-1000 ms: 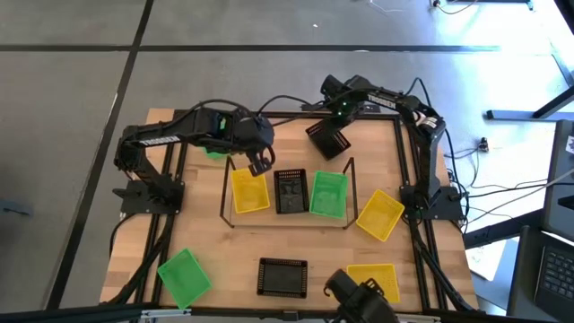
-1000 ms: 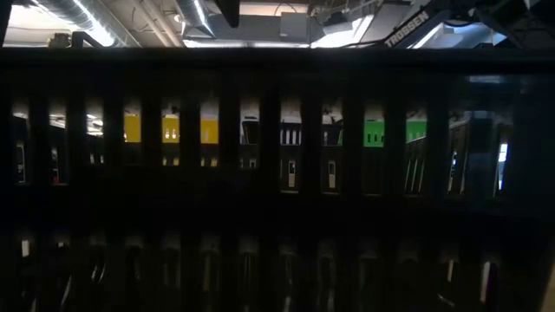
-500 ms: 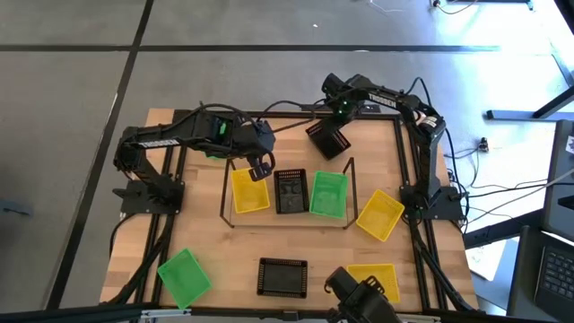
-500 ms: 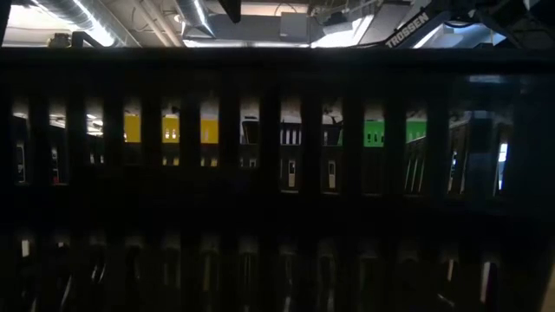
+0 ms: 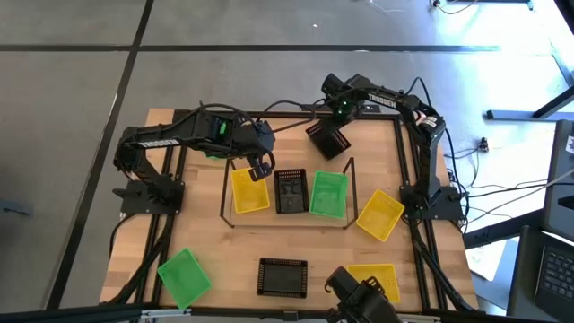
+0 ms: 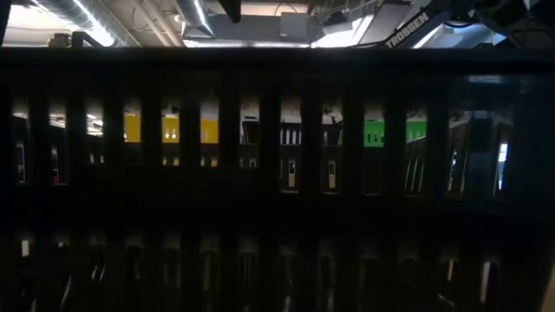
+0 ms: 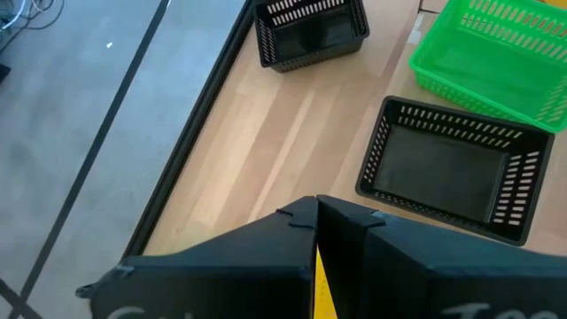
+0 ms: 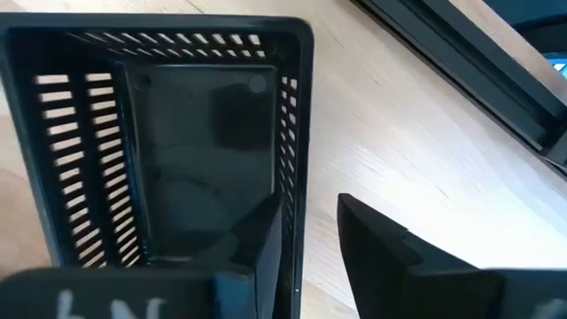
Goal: Stack baskets on shelf by color
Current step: Stack the top black bin on top of the black bin on the shelf
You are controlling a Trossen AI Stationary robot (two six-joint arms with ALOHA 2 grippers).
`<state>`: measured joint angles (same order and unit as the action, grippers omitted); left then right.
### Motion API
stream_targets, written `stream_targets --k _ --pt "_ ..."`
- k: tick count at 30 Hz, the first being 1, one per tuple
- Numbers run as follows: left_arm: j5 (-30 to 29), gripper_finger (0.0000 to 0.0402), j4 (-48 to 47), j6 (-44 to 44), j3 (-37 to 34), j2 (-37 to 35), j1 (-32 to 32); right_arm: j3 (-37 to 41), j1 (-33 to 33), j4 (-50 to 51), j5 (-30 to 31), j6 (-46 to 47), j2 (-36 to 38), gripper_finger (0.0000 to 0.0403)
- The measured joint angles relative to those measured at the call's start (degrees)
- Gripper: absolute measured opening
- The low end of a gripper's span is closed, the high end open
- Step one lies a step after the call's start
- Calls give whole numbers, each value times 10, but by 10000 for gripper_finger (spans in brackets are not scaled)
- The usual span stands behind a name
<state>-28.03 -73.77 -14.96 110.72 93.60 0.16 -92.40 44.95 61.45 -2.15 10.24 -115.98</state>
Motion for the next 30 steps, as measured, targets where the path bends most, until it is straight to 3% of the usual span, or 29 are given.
stream_targets --k 4,8,19,25,30 --pt "0 0 0 0 0 0 0 0 0 0 -40 -15 0 110" --pt "0 0 0 0 0 0 0 -7 0 3 -22 -28 -1 110" --pt "0 0 0 3 0 0 0 -49 -45 17 -90 59 -1 110" --pt "0 0 -1 5 0 0 0 -48 -89 -4 -52 68 -1 110" --pt "0 0 -5 5 0 0 0 -48 -109 -10 -65 92 -1 110"
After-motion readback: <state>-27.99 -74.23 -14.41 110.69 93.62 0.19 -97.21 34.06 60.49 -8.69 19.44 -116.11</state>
